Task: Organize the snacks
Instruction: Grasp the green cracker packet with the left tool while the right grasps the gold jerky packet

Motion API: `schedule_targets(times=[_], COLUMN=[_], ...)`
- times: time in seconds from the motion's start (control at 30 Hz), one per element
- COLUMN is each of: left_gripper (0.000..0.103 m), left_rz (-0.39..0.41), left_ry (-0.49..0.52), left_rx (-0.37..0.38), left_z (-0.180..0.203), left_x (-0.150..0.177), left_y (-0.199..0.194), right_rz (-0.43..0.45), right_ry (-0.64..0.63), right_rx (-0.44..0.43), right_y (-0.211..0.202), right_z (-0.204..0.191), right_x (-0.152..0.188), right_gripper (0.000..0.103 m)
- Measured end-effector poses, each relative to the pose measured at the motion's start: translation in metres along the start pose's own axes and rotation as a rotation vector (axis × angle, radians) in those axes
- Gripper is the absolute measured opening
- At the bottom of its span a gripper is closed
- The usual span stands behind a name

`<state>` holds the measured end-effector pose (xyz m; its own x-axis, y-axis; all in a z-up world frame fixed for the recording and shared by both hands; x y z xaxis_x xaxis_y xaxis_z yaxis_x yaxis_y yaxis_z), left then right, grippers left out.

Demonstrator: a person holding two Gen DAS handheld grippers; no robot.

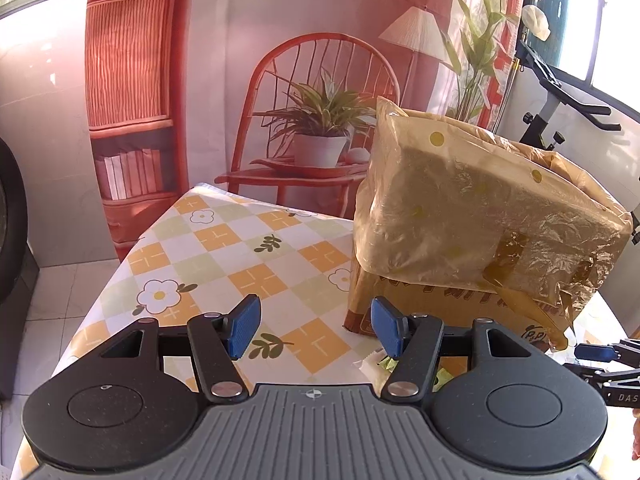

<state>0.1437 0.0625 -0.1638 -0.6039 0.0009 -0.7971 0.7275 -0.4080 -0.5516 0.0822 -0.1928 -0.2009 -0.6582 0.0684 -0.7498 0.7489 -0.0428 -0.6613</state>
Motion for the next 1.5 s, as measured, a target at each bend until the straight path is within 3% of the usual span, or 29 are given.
schedule_targets(times=[0.23,0.3,0.5,0.6,0.67,0.8,1.03,1.27,1.5], left_gripper=[0.064,0.064,0.064,0.064,0.064,0.065,0.066,0.066,0.066], left_rz=[-0.007,-0.015,-0.059,-0.088,-0.107,-0.136,-0.168,-0.177,-0.182], left_ry=[-0.026,-0.022,-0.051,-0.064,-0.068,-0.056,-0.032,-0.031,-0.090], left_rx=[0.015,0.021,0.069,0.082,0.090,0.096,0.091,0.071,-0.030], left_z=[0.008,0.012,0.022,0.026,0.029,0.035,0.047,0.065,0.070], left_x=[0.007,0.009,0.023,0.031,0.037,0.044,0.050,0.053,0.055], left_y=[0.011,0.016,0.040,0.052,0.059,0.068,0.087,0.110,0.134], right_rz=[-0.059,-0.069,-0.109,-0.084,-0.076,-0.050,0.001,0.021,0.032], right_ry=[-0.171,-0.210,-0.232,-0.235,-0.234,-0.216,-0.070,-0.058,-0.066], right_rx=[-0.019,-0.019,-0.037,-0.032,-0.028,-0.028,-0.005,-0.002,0.000], right_y=[0.048,0.057,0.075,0.074,0.072,0.063,0.055,0.047,0.045], right_z=[-0.016,-0.017,-0.016,-0.017,-0.021,-0.026,-0.024,-0.031,-0.033], right_x=[0.022,0.024,0.030,0.035,0.038,0.044,0.056,0.058,0.060], right_gripper=[0.068,0.079,0.079,0.080,0.076,0.058,0.052,0.052,0.053])
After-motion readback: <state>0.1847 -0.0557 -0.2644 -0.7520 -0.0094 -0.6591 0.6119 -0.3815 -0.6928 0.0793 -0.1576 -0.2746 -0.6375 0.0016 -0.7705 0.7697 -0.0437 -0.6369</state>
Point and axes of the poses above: each gripper's, at about its wrist camera, not at the fingertips, and y roughly the way its jaws point, z to its right, x to its underside, the point moved 4 cm from there along y, roughly the way its jaws point, and after that the axes turned 14 degrees about x, right-handed, at the moved point
